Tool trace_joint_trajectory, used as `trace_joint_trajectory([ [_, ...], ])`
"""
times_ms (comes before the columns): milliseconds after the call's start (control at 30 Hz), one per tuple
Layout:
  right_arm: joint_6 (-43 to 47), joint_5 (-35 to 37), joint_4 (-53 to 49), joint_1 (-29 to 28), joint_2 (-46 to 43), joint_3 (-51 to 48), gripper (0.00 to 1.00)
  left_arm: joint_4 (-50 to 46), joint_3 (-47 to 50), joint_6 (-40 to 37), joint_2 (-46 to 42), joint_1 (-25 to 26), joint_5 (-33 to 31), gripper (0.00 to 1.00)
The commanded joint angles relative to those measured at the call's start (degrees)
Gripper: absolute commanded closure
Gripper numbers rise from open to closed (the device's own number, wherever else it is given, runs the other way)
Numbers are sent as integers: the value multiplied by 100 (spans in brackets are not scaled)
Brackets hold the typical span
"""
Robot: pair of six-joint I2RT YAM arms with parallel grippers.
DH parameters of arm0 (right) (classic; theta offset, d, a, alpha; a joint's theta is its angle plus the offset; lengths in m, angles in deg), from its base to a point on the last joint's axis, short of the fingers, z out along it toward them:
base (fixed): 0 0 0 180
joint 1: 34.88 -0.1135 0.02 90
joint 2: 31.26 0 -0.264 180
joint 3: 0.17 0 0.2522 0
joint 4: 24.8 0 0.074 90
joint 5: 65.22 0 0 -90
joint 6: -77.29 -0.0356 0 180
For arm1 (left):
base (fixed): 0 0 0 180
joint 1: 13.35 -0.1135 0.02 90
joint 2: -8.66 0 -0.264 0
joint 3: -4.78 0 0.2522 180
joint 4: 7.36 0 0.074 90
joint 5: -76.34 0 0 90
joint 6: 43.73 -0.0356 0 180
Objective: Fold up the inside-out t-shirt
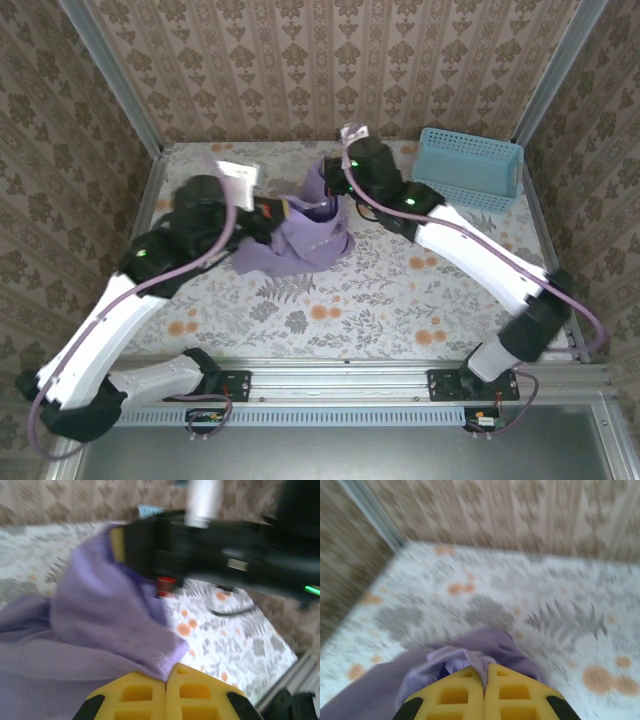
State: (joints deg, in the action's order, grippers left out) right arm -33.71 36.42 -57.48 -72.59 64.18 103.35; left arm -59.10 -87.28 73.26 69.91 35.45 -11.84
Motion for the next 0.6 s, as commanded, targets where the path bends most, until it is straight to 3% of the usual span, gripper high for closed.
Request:
trace_joint_trajectory([
  [0, -364, -537, -101, 354, -50, 193, 100, 291, -133, 158, -139, 233, -235, 100],
  [67, -300, -553, -169, 370, -8, 249, 98, 223, -203, 193, 9, 198, -413, 100],
  [233, -393, -408, 10, 362, -722, -573, 51, 254, -278, 302, 440, -104, -328, 100],
  [300, -518, -387, 292, 329, -1275, -1271, 39, 383, -273, 390, 598, -287, -119, 100],
  [467, -721, -277, 924, -174, -2628, -2951, 29, 579, -549, 447, 1280, -481, 325, 100],
  [567, -891, 582, 748, -670, -3143, -3573, 28, 607, -841, 522, 1916, -476, 607, 100],
])
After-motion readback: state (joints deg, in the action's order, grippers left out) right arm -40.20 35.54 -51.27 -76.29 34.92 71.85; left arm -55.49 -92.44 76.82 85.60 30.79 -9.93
